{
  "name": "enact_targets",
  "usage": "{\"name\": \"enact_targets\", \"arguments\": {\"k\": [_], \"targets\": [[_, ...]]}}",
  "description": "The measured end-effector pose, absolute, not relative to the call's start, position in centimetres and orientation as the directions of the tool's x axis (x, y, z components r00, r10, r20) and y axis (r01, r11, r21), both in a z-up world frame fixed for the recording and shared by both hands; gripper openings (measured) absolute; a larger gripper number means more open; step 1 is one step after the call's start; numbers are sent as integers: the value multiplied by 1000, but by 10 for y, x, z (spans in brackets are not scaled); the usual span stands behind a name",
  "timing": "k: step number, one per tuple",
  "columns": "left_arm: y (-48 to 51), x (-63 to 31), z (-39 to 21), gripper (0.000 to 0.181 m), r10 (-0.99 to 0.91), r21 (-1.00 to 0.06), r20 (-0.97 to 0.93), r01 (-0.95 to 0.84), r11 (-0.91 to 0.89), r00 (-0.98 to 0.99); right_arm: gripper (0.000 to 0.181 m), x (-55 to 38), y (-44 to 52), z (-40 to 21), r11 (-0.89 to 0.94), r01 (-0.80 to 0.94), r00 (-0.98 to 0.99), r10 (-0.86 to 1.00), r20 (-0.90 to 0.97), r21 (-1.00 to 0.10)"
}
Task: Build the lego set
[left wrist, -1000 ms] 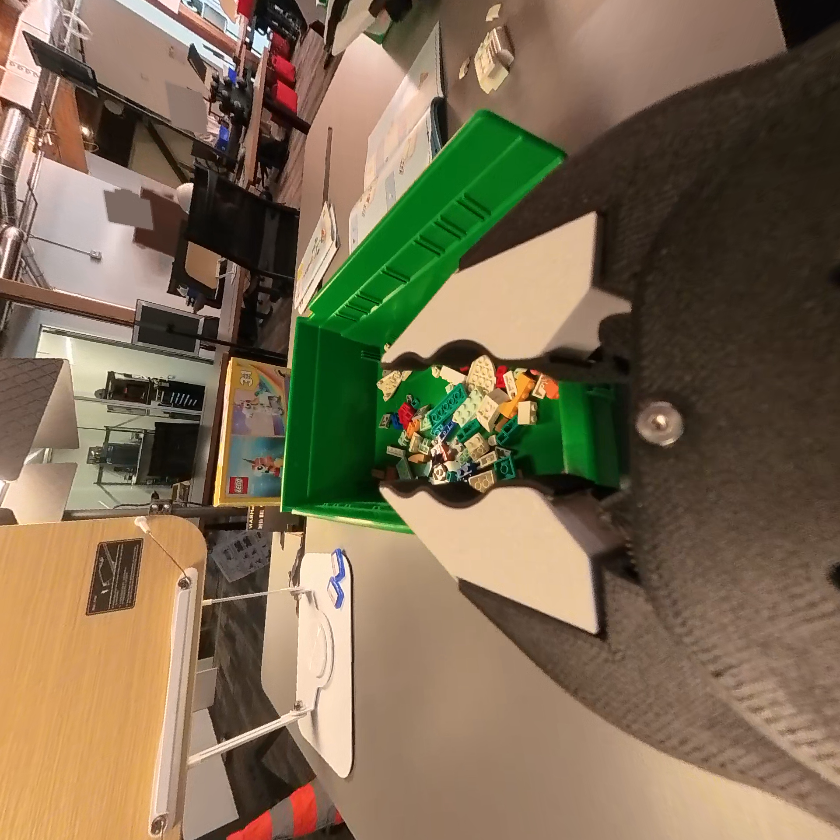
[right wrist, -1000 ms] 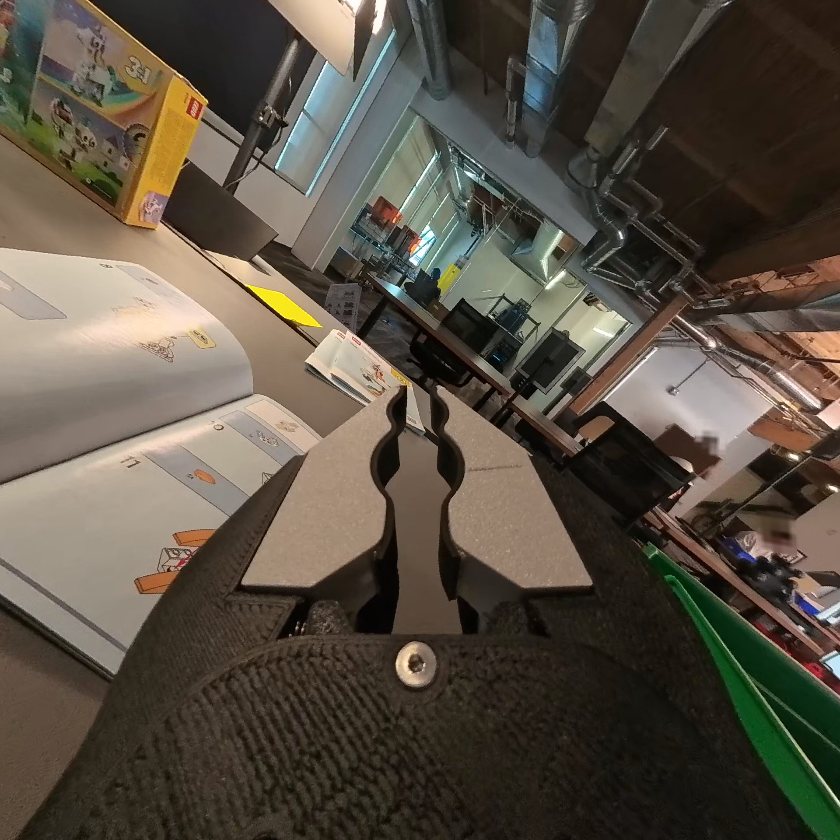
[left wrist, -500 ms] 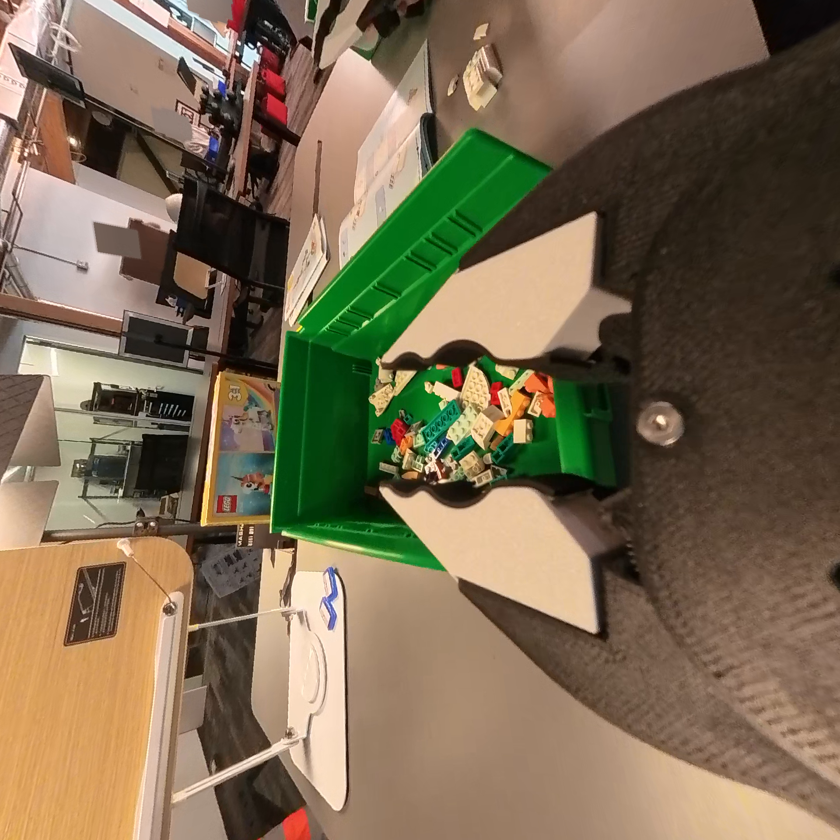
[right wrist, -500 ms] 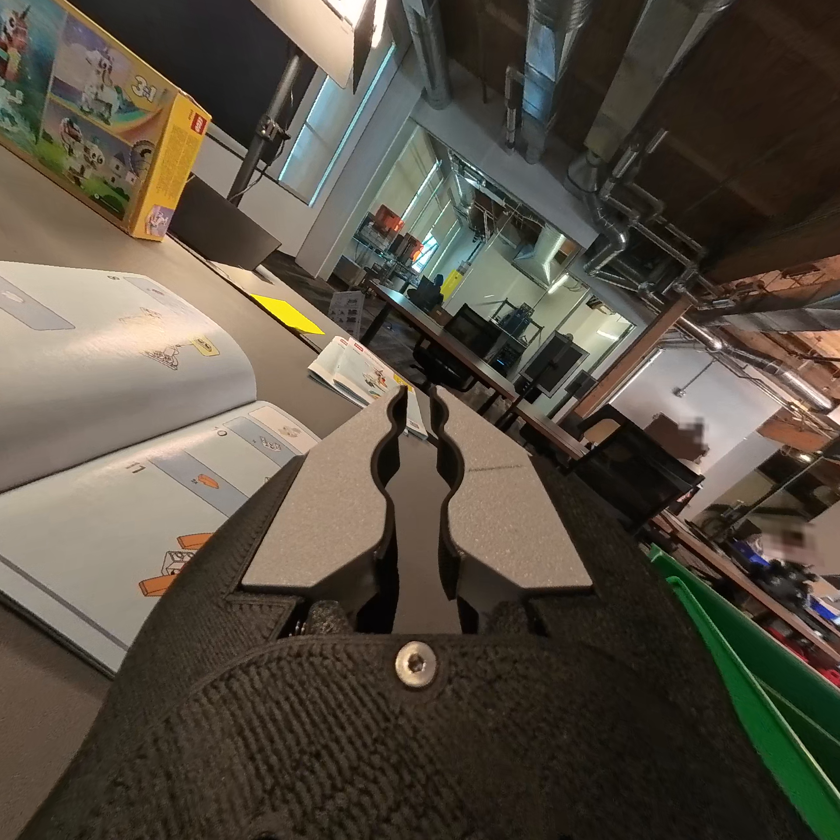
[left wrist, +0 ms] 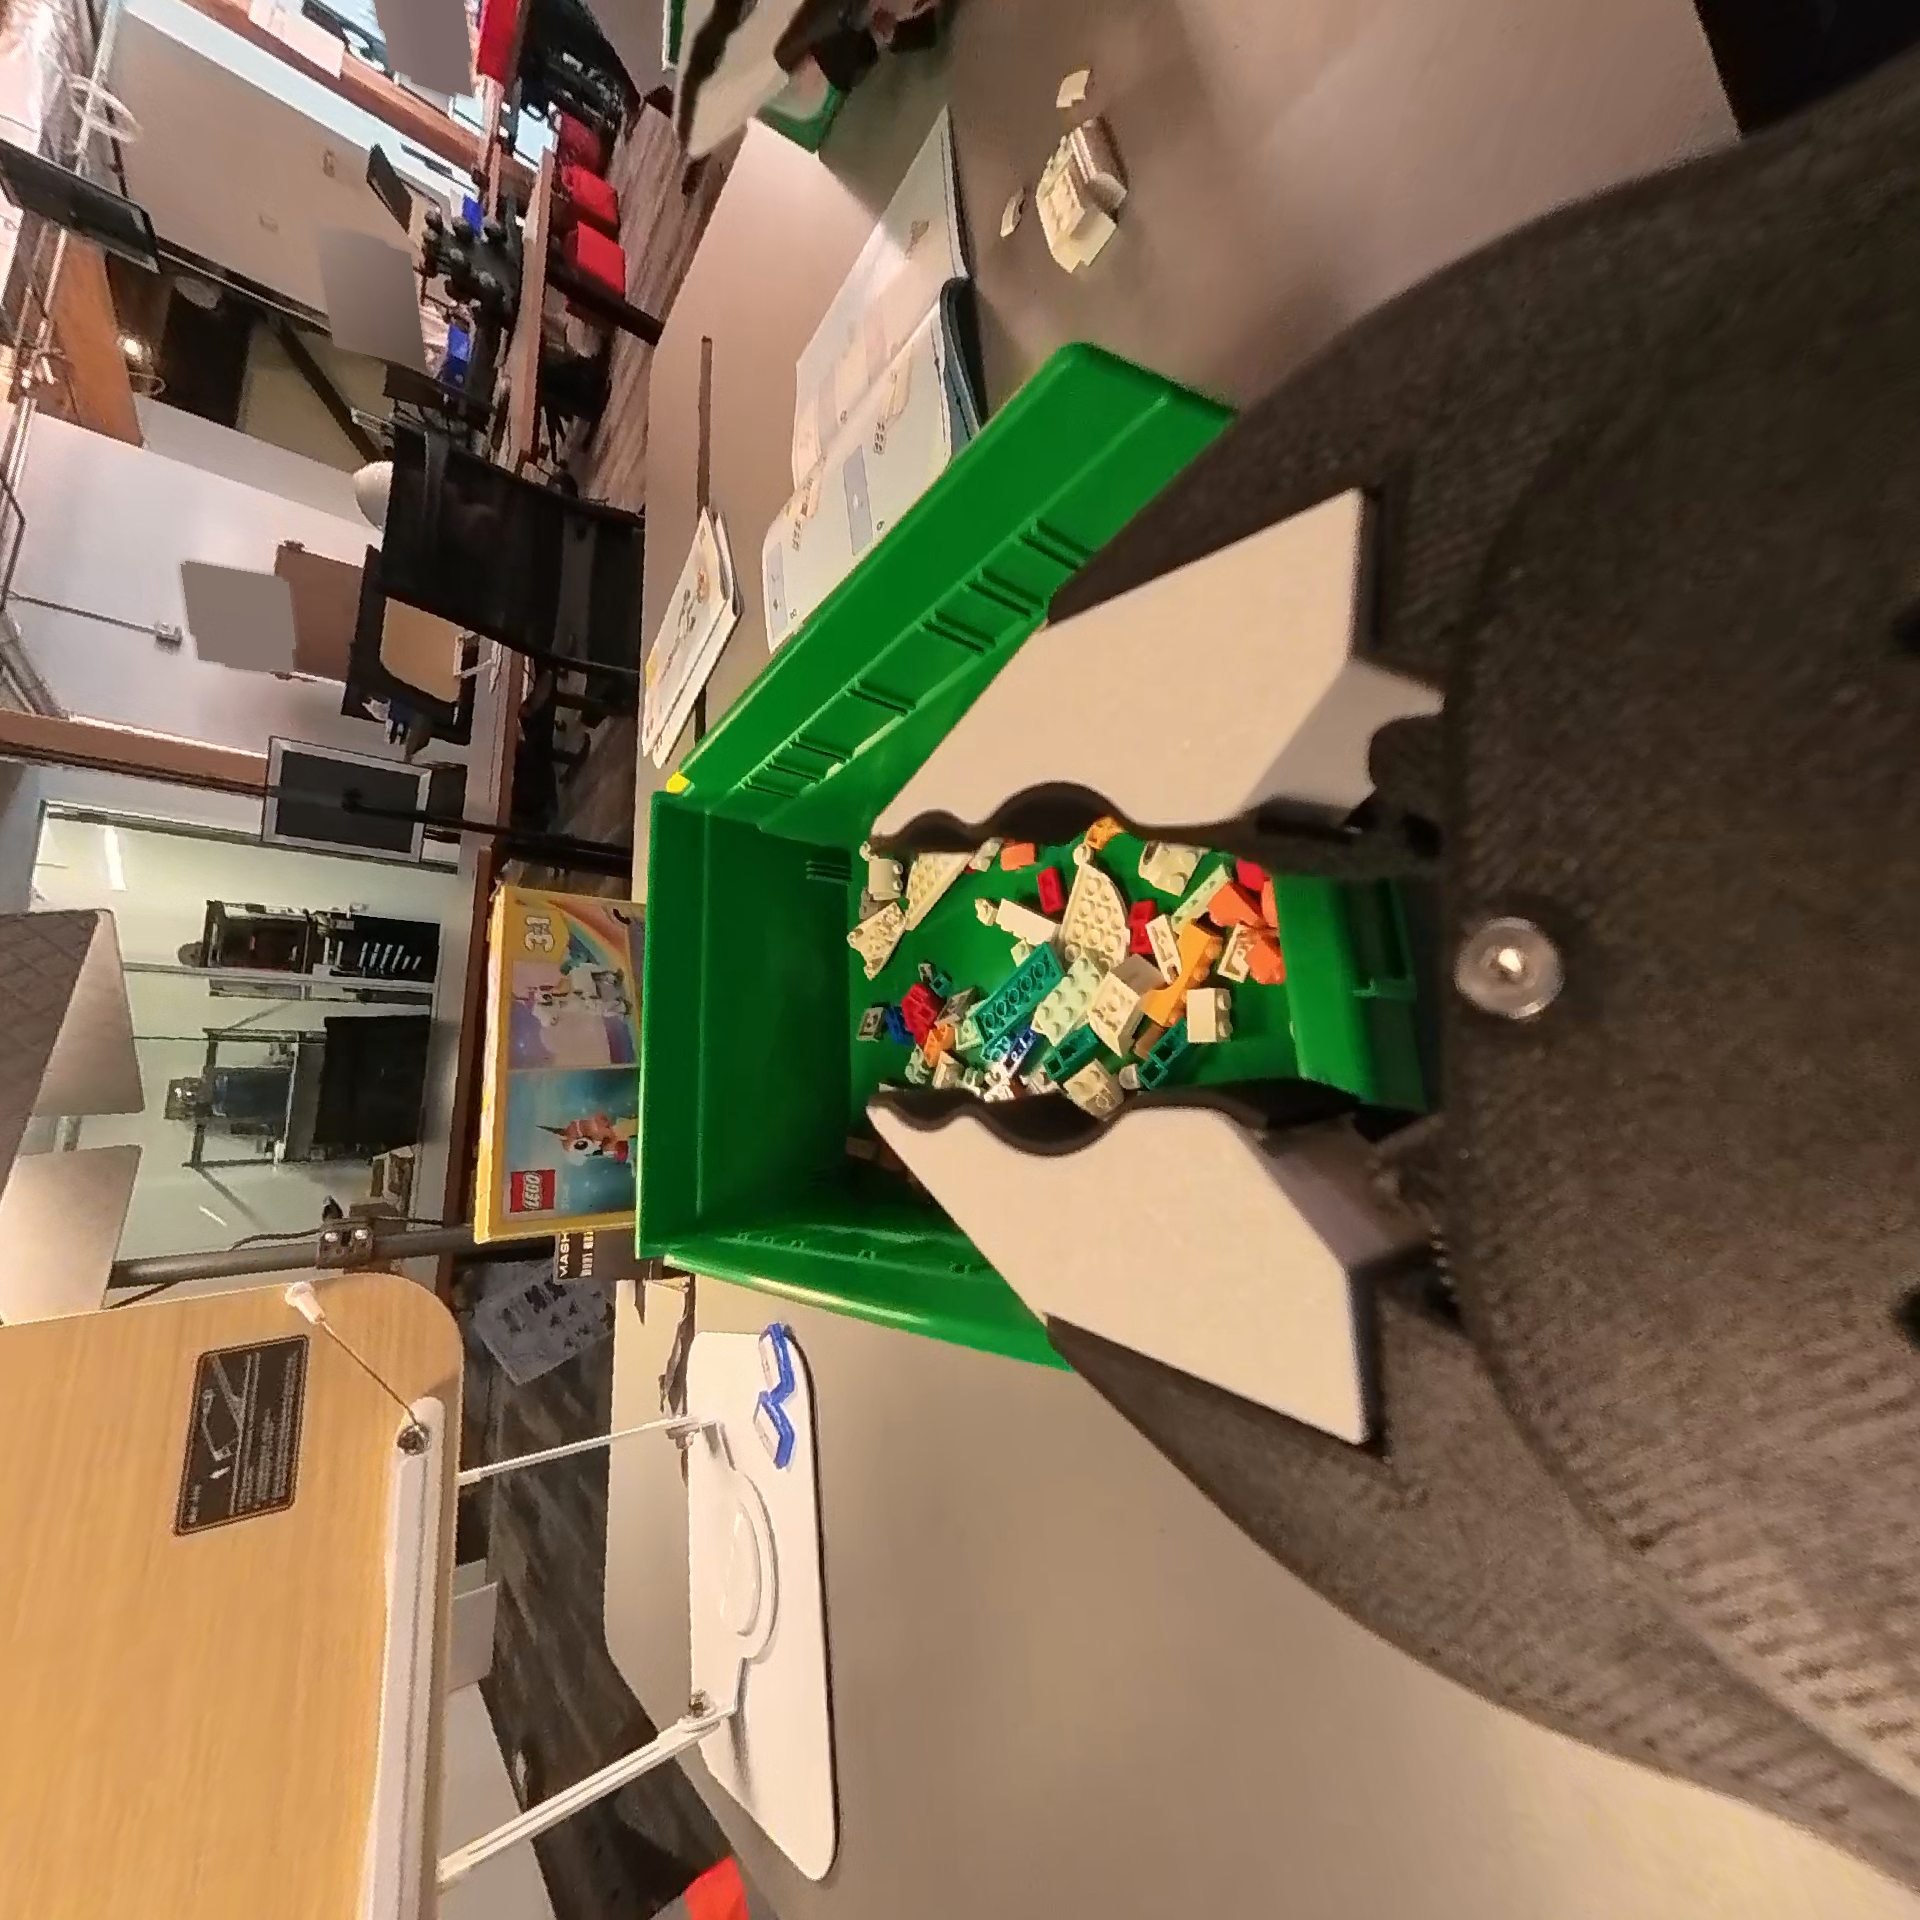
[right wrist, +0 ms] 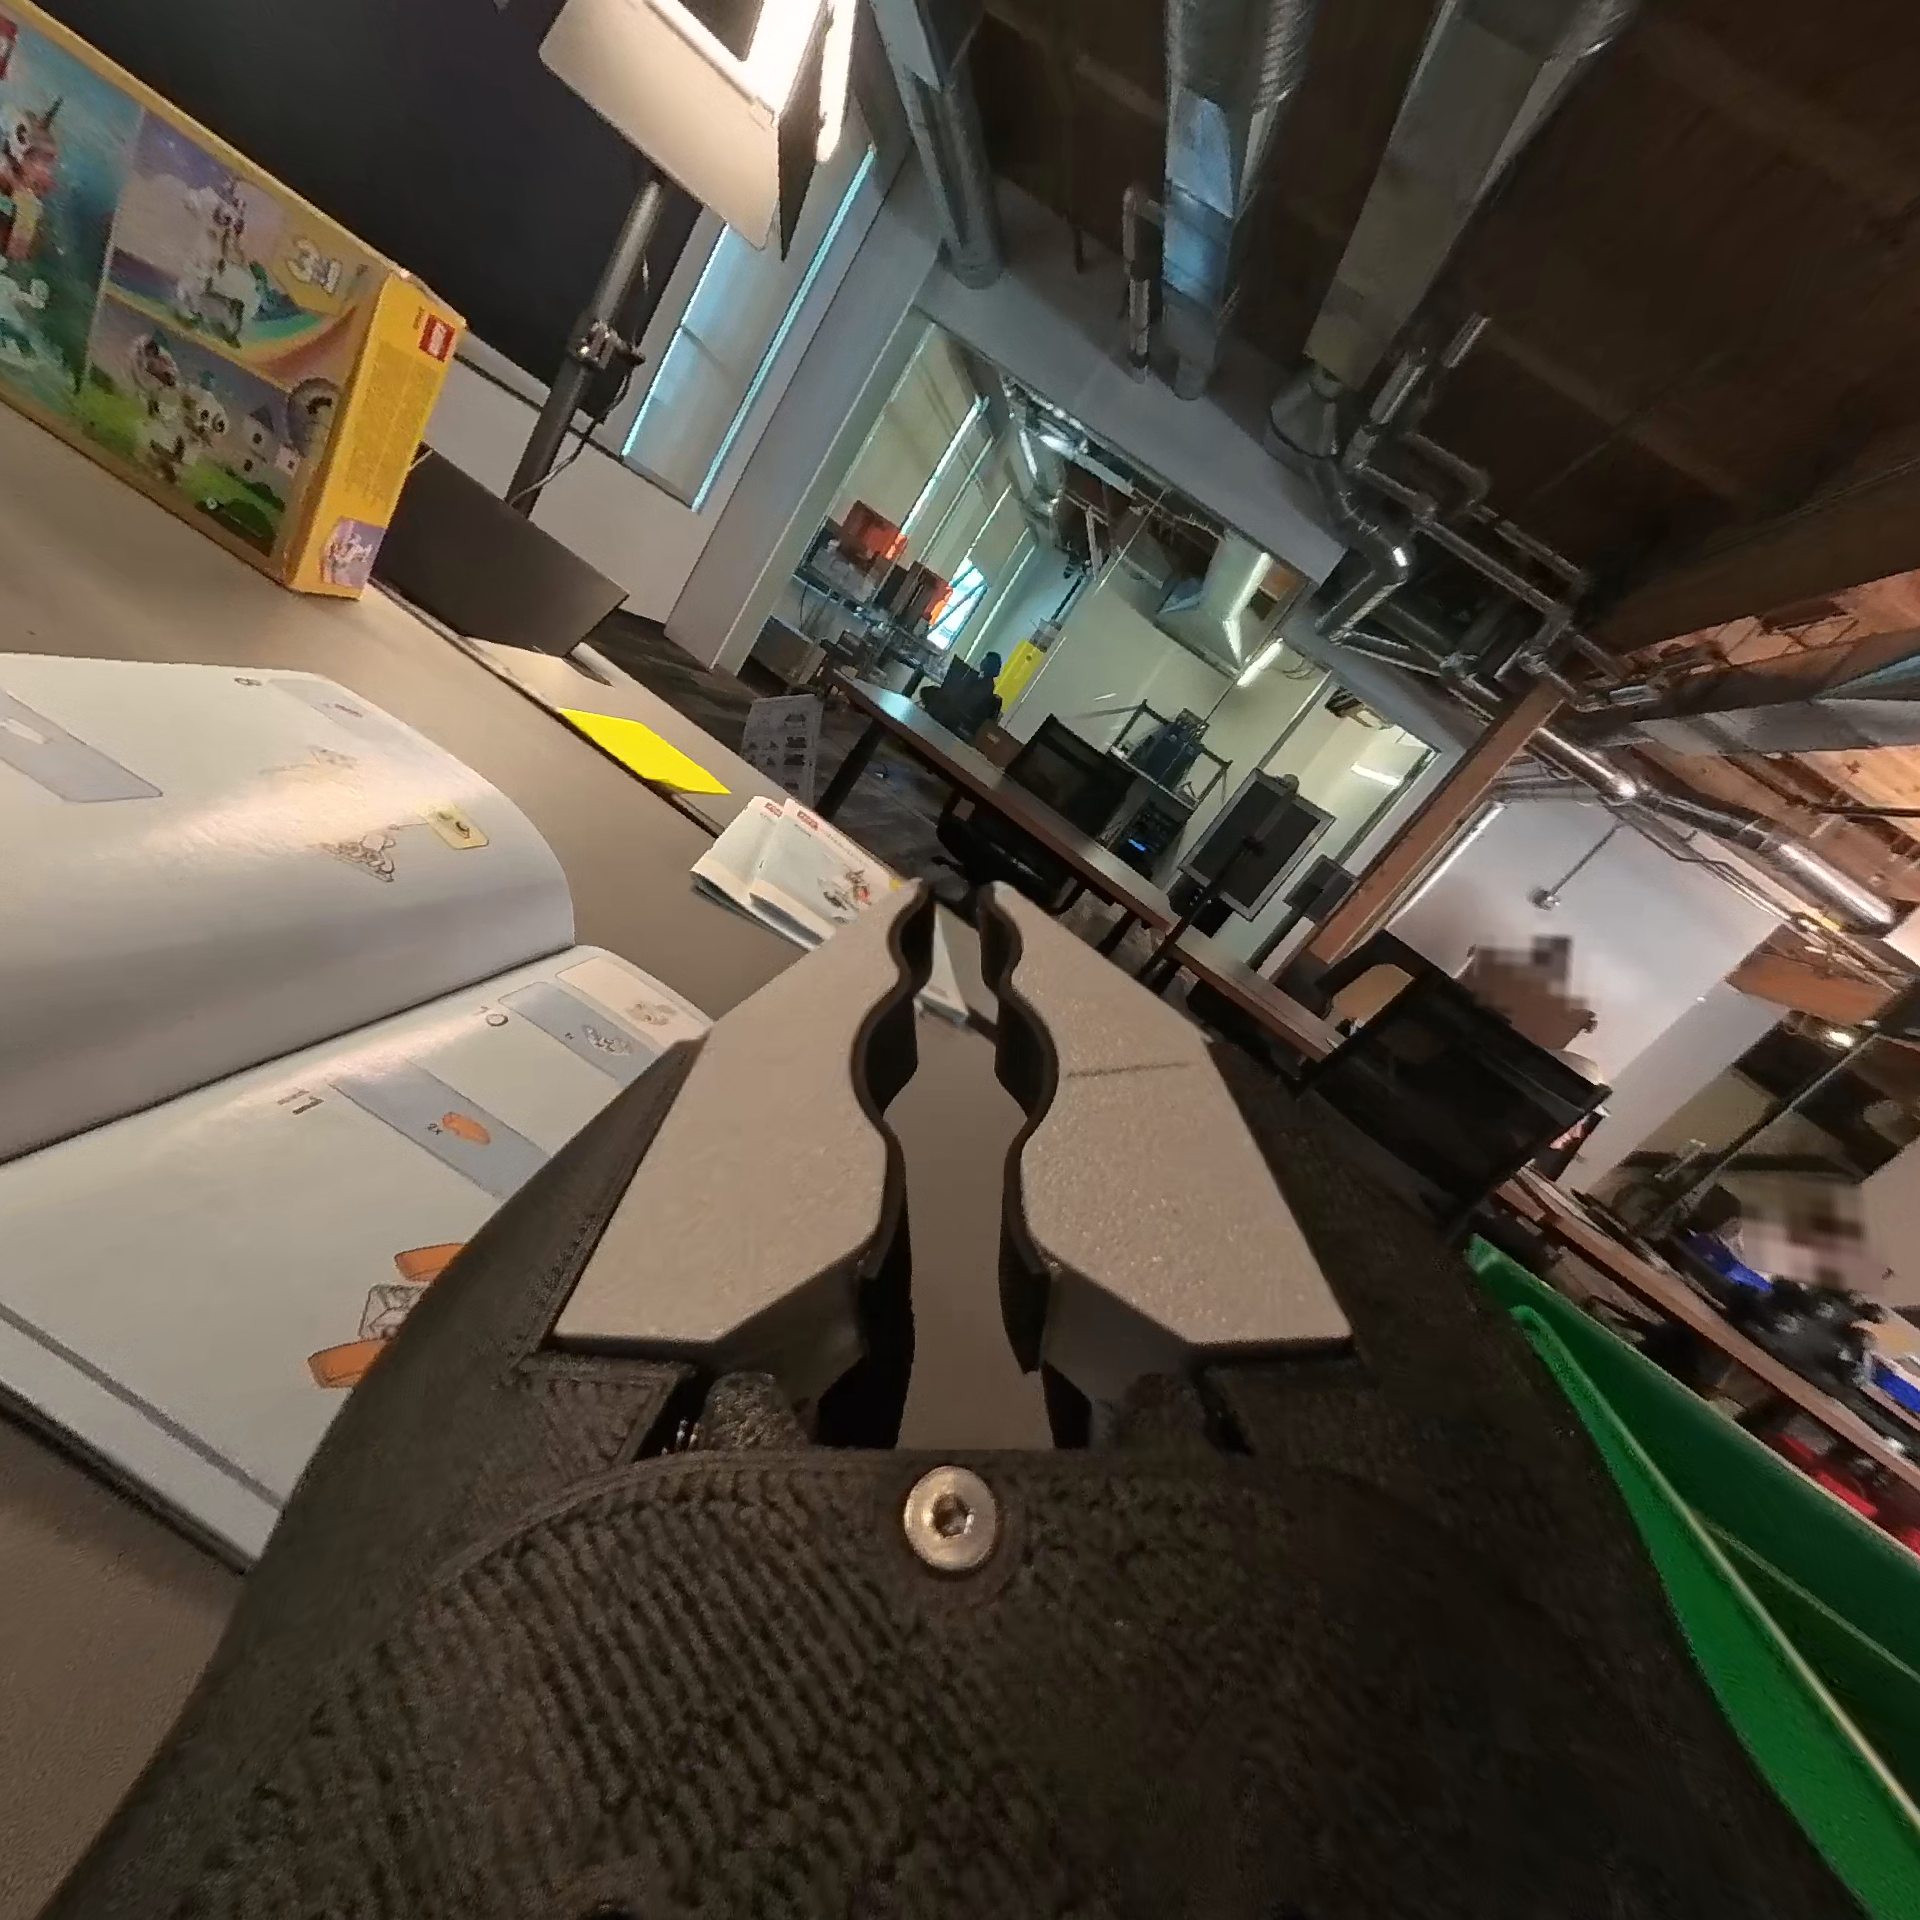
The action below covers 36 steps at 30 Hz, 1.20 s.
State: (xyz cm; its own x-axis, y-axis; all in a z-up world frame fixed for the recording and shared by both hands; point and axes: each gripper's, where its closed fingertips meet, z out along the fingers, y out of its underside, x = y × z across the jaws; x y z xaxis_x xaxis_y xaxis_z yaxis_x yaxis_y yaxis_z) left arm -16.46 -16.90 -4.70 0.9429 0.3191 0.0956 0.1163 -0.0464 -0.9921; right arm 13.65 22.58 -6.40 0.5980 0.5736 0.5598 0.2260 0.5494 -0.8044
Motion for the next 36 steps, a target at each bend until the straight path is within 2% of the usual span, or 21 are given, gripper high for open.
{"name": "enact_targets", "arguments": {"k": [11, 36], "targets": [[-167, -151, -43, 44, 313, -993, 69, 94, -67, 947, 5, 143, 226, -57, 532, 165, 625, 595, 506, -830], [-172, -135, -29, 43, 296, -996, 54, 71, -47, 954, 4, 137, 214, -56, 563, 156, 588, 607, 535, -811]]}}
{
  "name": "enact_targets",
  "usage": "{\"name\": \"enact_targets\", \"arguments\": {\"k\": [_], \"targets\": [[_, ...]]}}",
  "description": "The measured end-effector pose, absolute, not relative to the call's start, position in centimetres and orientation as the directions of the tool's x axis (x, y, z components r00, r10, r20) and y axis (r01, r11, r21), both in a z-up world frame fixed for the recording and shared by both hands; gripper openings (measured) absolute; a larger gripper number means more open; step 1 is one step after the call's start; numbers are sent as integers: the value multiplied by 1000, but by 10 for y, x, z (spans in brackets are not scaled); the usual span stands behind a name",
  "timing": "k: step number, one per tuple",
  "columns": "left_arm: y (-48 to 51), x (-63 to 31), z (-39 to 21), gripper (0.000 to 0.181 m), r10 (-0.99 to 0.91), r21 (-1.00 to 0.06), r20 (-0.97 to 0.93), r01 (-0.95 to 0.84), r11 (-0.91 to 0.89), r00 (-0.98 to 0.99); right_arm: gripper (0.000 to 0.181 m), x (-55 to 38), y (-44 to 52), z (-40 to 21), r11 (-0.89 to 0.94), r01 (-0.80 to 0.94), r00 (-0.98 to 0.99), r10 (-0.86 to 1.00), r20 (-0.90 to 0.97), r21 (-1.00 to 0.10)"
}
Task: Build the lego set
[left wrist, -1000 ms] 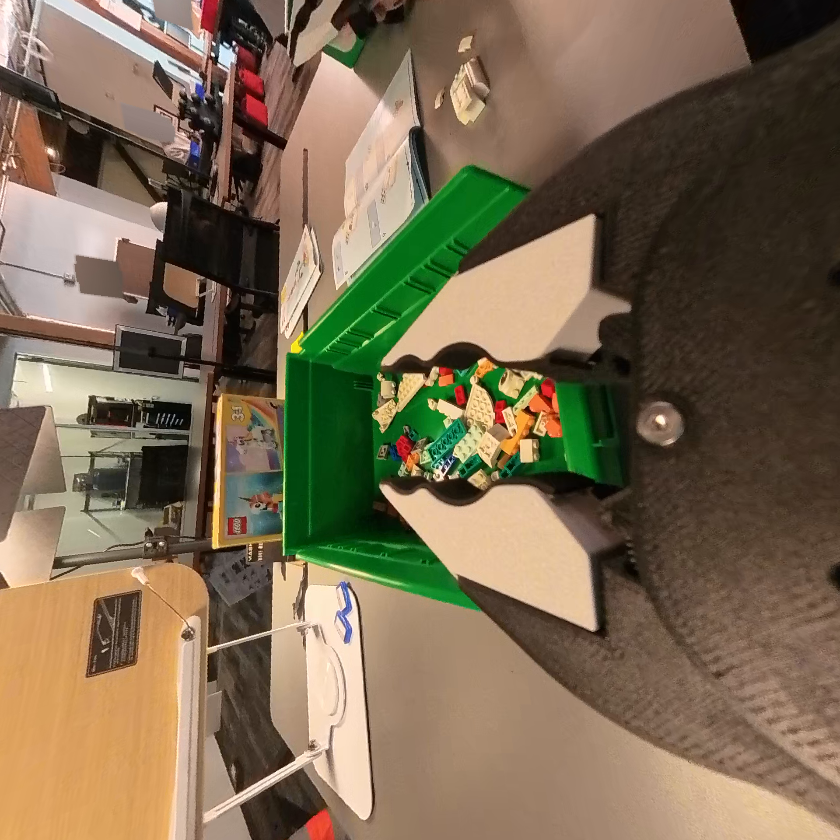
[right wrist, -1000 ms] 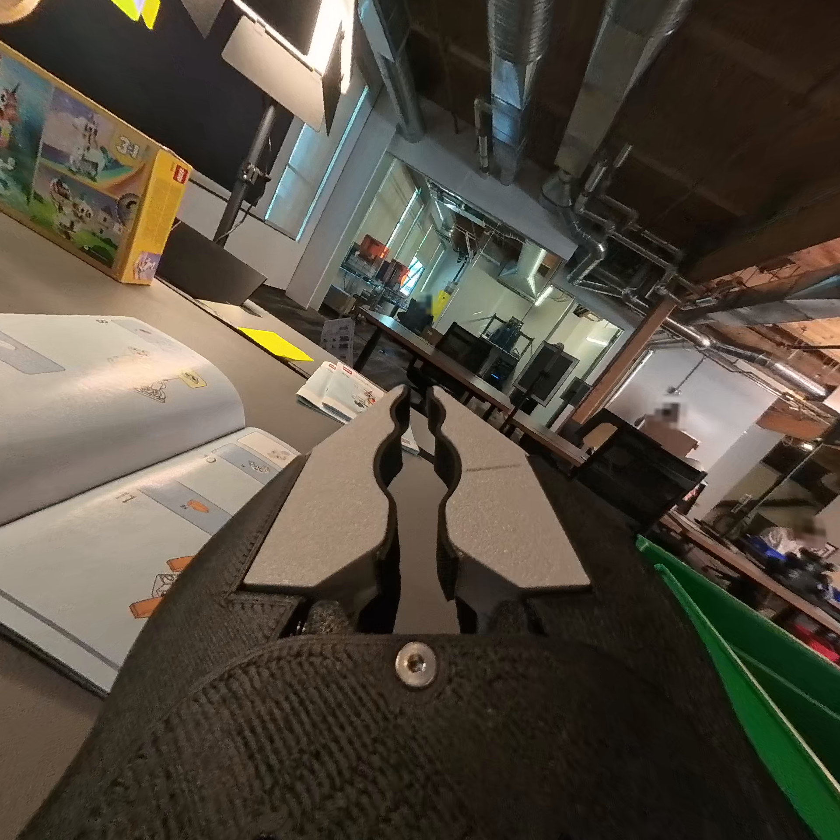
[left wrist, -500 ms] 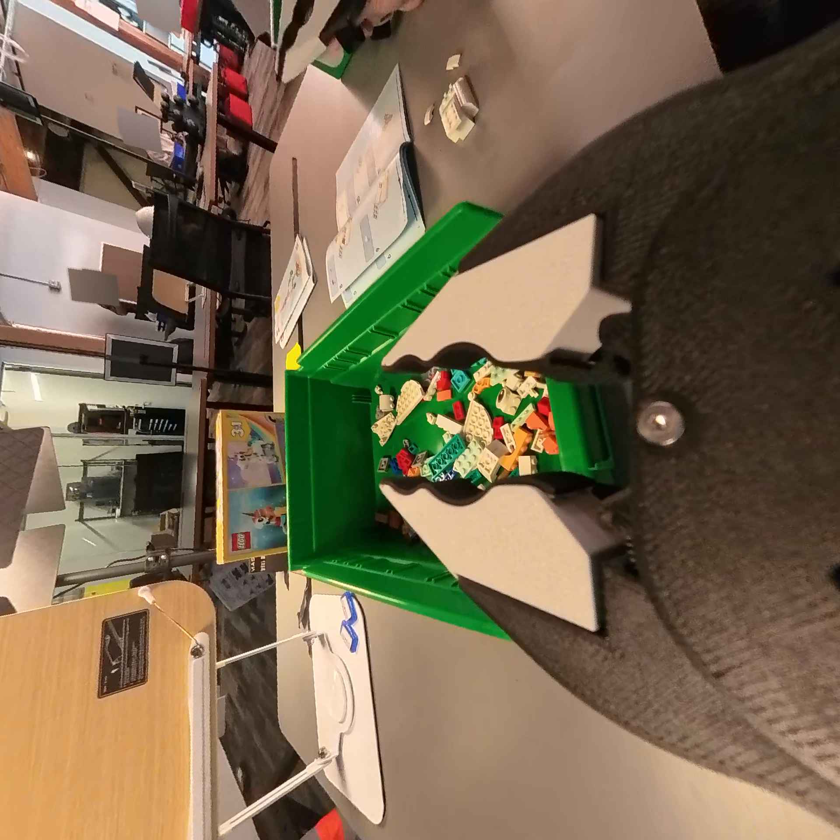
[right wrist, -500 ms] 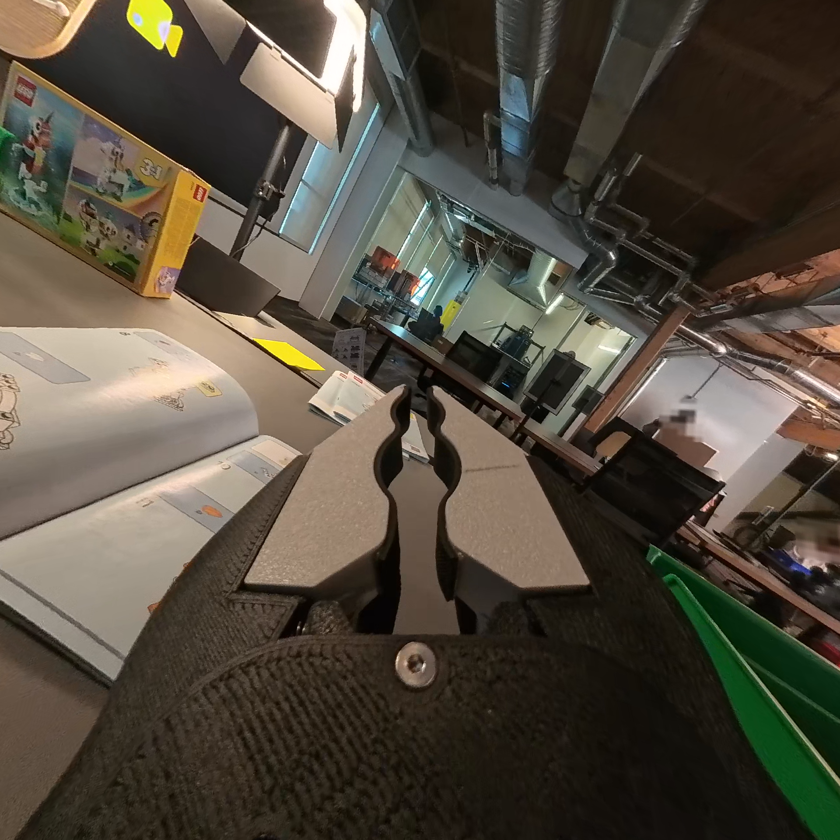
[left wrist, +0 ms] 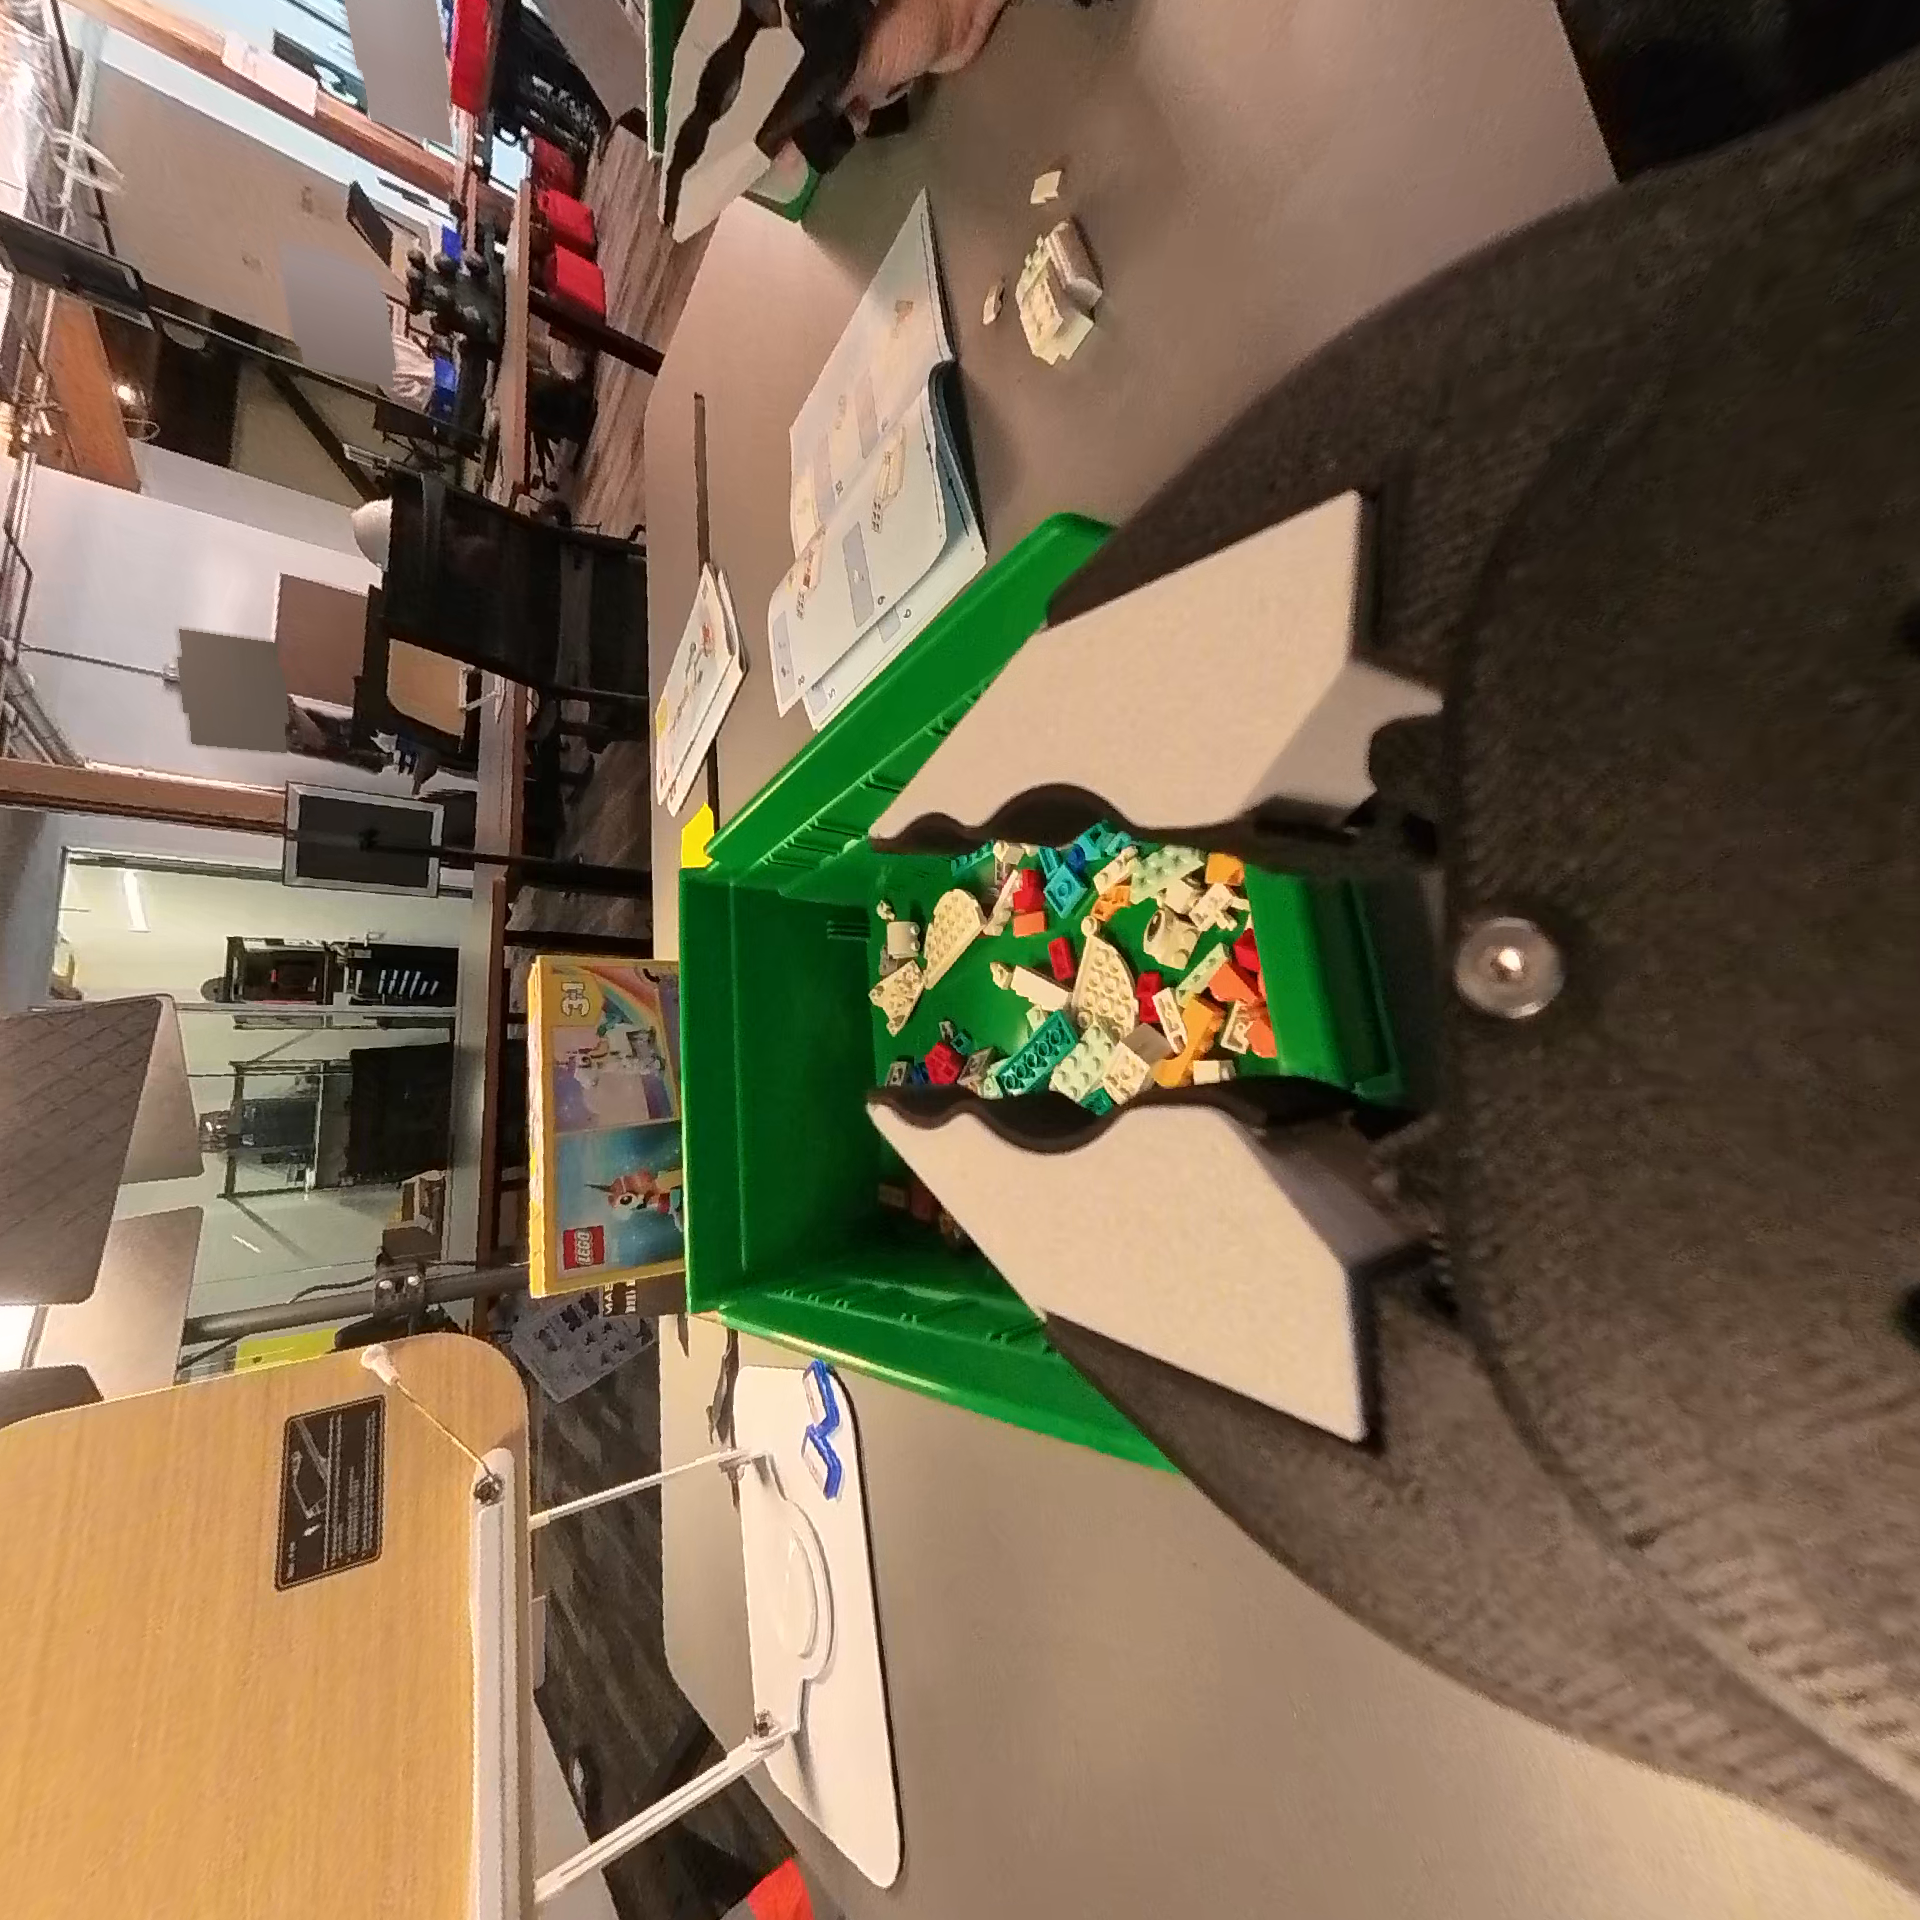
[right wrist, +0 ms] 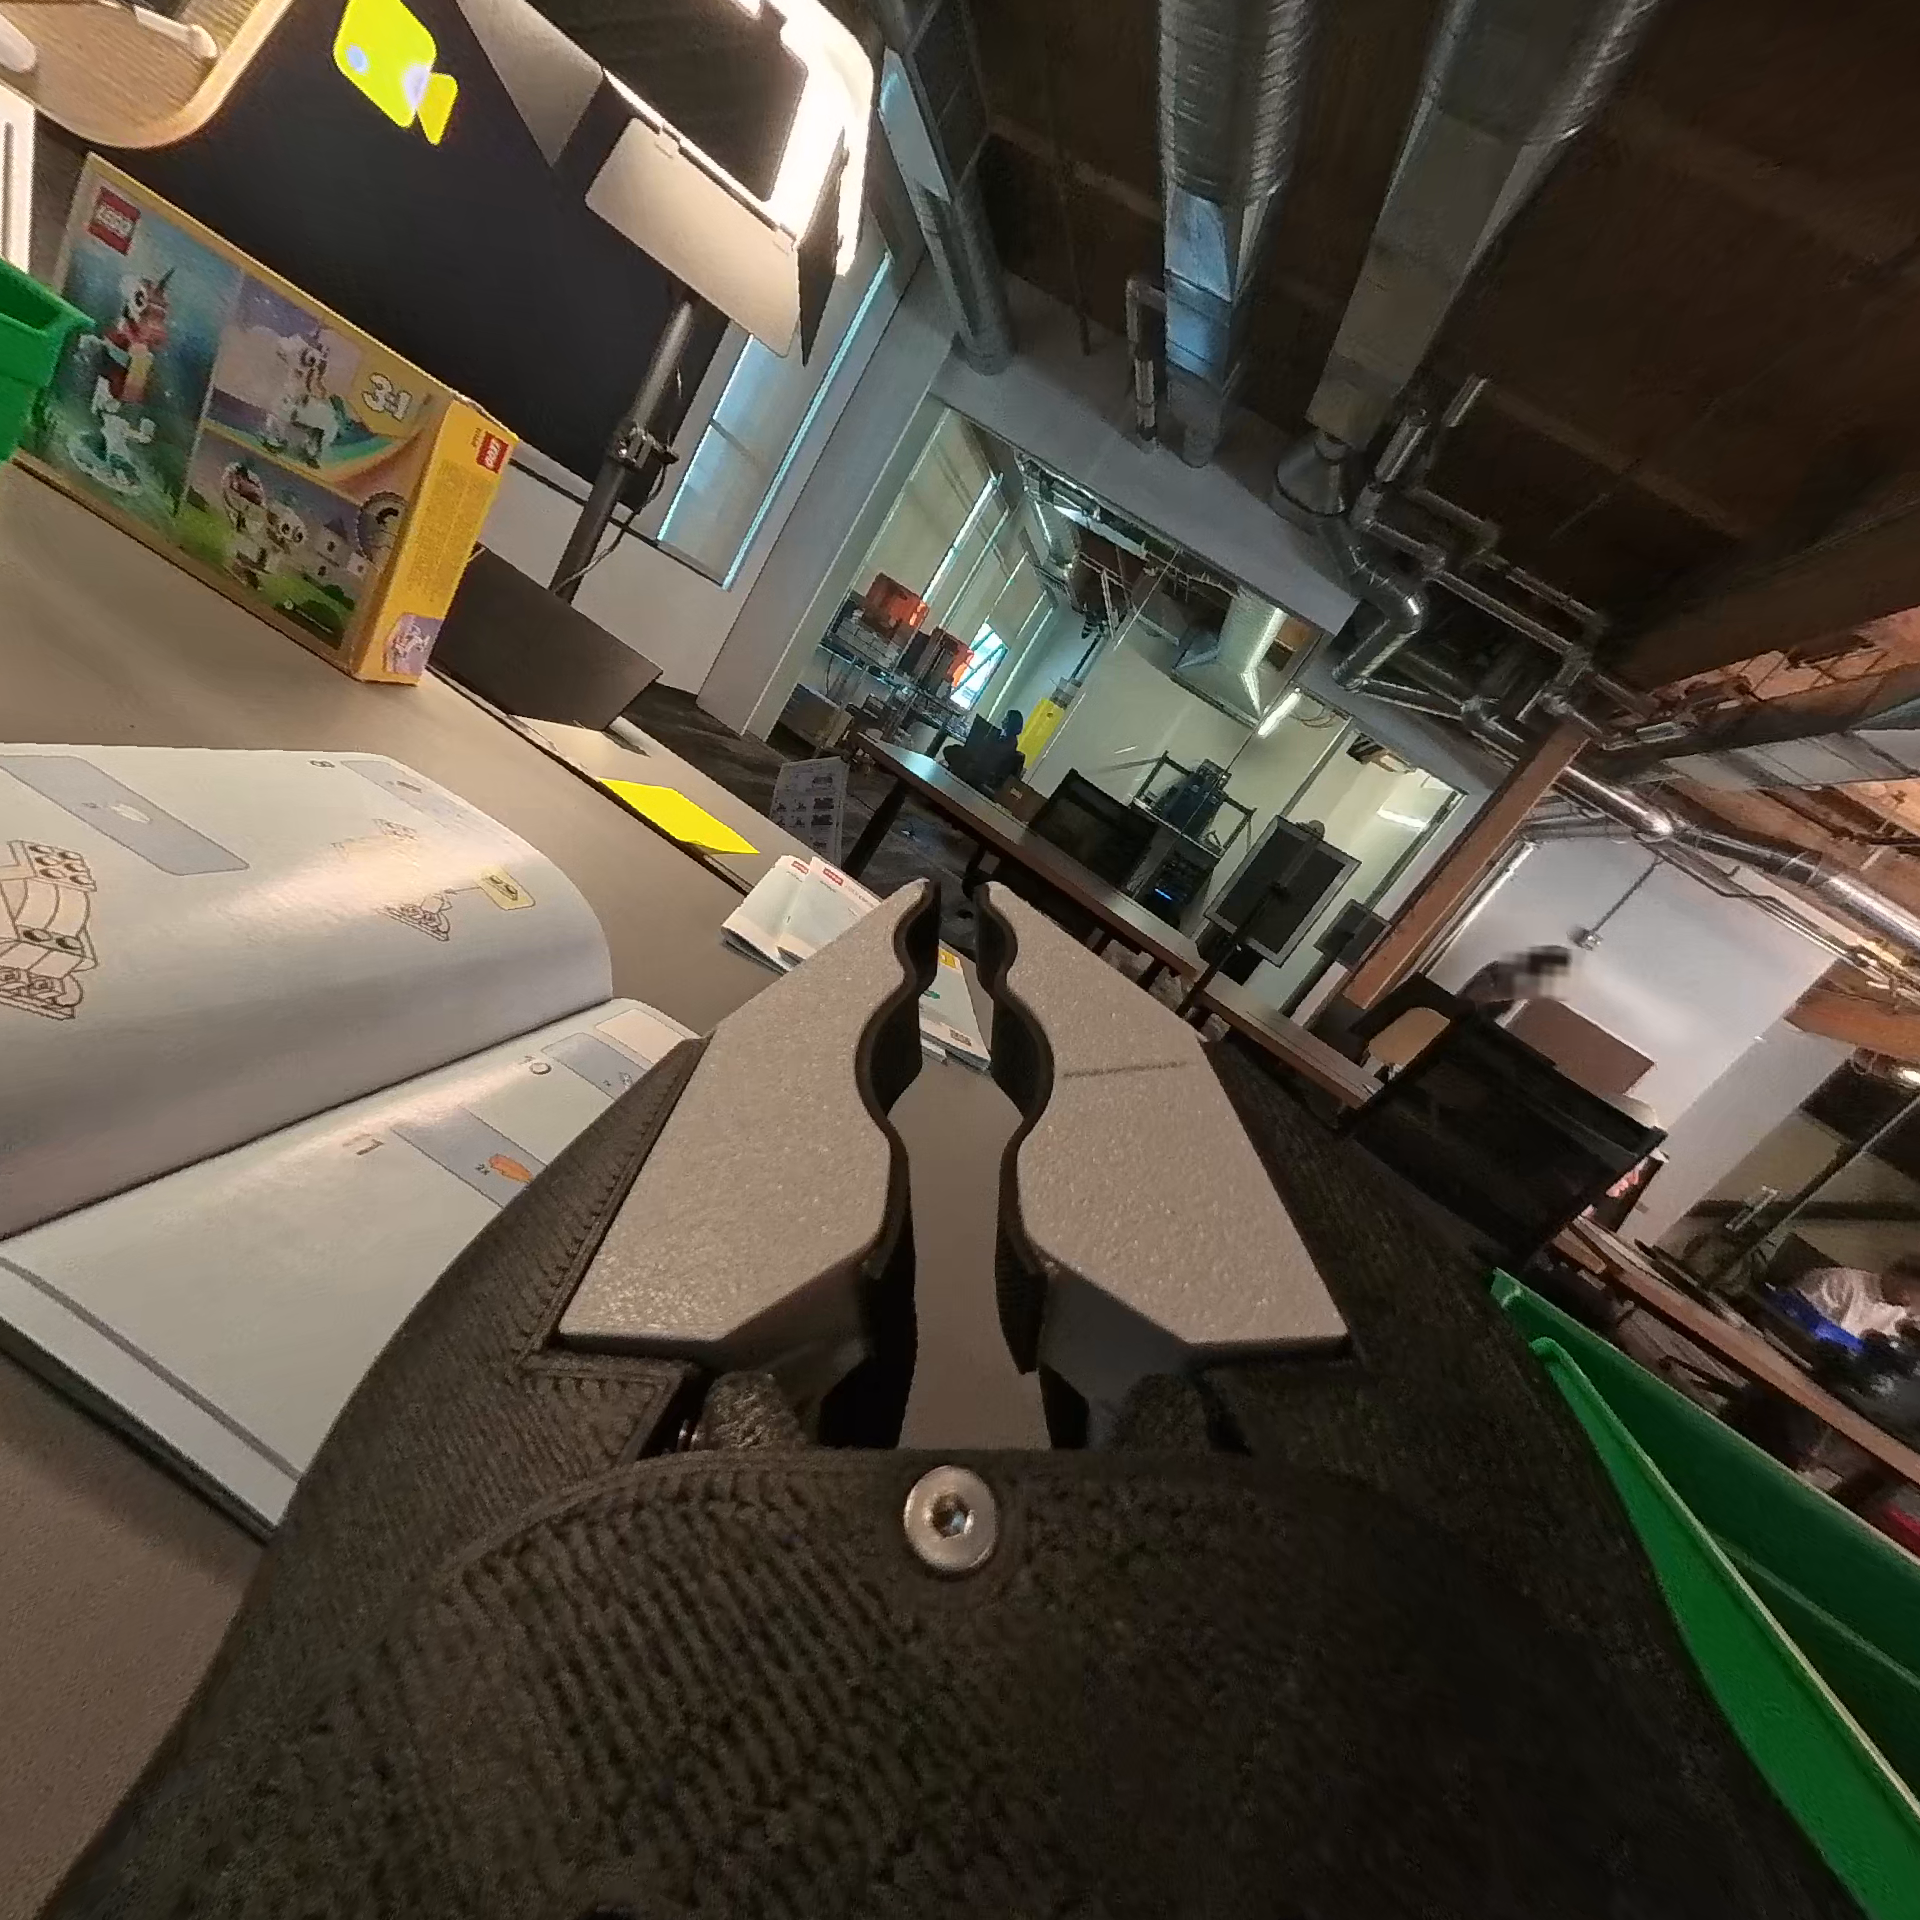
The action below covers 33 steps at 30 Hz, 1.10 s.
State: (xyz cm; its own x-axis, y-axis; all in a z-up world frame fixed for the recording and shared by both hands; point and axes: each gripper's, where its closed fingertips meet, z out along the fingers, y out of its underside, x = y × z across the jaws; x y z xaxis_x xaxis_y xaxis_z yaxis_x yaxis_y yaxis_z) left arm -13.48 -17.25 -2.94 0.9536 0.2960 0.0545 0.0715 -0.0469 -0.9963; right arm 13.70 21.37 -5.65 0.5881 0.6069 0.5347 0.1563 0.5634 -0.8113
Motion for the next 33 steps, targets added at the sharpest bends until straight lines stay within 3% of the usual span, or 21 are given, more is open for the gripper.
{"name": "enact_targets", "arguments": {"k": [25, 30, 33], "targets": [[-174, -148, -32, 43, 319, -995, 53, 78, -66, 946, 3, 136, 216, -58, 561, 170, 589, 601, 541, -810], [-179, -172, -18, 32, 346, -993, -47, -7, -116, 937, 3, 136, 219, -60, 556, 178, 591, 600, 540, -812], [-160, -170, -17, 21, 208, -957, -210, -158, -243, 955, 3, 136, 220, -61, 556, 189, 590, 595, 546, -810]]}}
